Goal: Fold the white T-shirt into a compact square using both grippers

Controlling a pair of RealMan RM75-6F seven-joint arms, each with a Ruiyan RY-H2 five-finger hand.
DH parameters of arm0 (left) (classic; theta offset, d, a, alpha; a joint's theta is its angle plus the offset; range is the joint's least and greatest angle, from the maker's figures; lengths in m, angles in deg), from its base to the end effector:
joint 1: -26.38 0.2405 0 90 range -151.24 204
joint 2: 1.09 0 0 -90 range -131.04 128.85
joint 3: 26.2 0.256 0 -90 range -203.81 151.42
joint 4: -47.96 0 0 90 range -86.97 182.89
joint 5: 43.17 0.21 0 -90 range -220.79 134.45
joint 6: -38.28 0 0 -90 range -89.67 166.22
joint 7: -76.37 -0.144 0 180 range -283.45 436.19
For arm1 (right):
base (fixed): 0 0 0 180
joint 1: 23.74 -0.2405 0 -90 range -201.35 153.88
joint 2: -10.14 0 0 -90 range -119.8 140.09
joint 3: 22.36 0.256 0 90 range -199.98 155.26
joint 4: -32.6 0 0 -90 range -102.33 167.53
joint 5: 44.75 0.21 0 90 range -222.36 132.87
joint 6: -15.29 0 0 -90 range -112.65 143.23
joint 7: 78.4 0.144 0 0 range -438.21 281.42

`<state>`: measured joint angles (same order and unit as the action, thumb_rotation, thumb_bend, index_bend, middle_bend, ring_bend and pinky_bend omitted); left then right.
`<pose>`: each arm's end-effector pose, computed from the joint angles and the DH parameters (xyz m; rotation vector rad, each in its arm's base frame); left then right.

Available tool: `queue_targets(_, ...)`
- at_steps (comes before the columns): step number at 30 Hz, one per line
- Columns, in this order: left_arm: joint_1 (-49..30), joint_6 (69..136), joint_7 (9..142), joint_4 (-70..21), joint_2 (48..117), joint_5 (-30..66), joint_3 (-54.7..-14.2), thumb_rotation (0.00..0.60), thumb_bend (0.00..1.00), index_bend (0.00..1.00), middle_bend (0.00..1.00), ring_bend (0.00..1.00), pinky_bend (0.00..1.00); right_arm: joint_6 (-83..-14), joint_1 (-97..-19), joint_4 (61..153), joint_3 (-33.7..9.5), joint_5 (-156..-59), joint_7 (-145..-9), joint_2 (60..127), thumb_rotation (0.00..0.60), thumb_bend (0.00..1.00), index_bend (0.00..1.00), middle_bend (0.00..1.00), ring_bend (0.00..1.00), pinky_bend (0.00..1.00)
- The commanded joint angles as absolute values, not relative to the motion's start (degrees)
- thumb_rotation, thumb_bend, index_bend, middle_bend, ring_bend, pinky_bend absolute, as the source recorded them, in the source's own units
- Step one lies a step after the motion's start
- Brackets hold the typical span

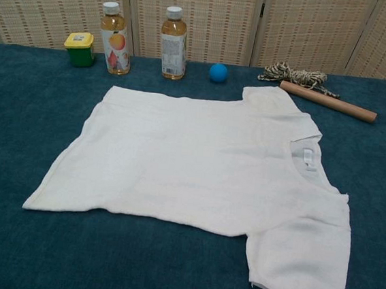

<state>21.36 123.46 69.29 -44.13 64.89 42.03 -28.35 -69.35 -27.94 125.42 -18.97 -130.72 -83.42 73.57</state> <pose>-0.3112 0.1791 0.1482 -1.4137 -0.8426 -0.8235 -0.3119 -0.1793 0.1625 1.4072 -0.8395 0.8327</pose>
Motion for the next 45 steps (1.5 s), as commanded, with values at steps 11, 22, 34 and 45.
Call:
queue_targets(11,20.48,124.17,70.85,-42.73,65.43,44.95,-28.30,0.600,0.22,0.14,0.08,0.10,0.33,-70.48,-27.85,126.22,-19.03,-132.35,-81.20,72.55,0.600,0.27,0.01,0.11,0.08,0.15)
queue_targets(22,13.35,120.27,75.97,-37.21,68.41,54.58,-27.58,0.600,0.22,0.30,0.37,0.40,0.56,-71.54,-27.71,127.21,-18.87,-133.26,-81.26,71.71,0.600,0.27,0.01,0.12,0.08,0.15)
queue_targets(34,5.19,112.86,78.00,-29.51,76.54,58.57,-26.49,0.600,0.22,0.41,0.88,0.80,0.99,-72.05,-27.30,127.24,-19.02,-133.33,-81.15,71.66,0.600,0.27,0.01,0.12,0.08,0.15)
queue_targets(45,2.89,108.12,75.45,-27.64,79.68,57.59,-24.12,0.600,0.22,0.42,0.92,0.83,1.00,-71.95,-26.86,126.82,-19.22,-132.76,-80.72,71.83,0.600,0.27,0.01,0.12,0.08,0.15)
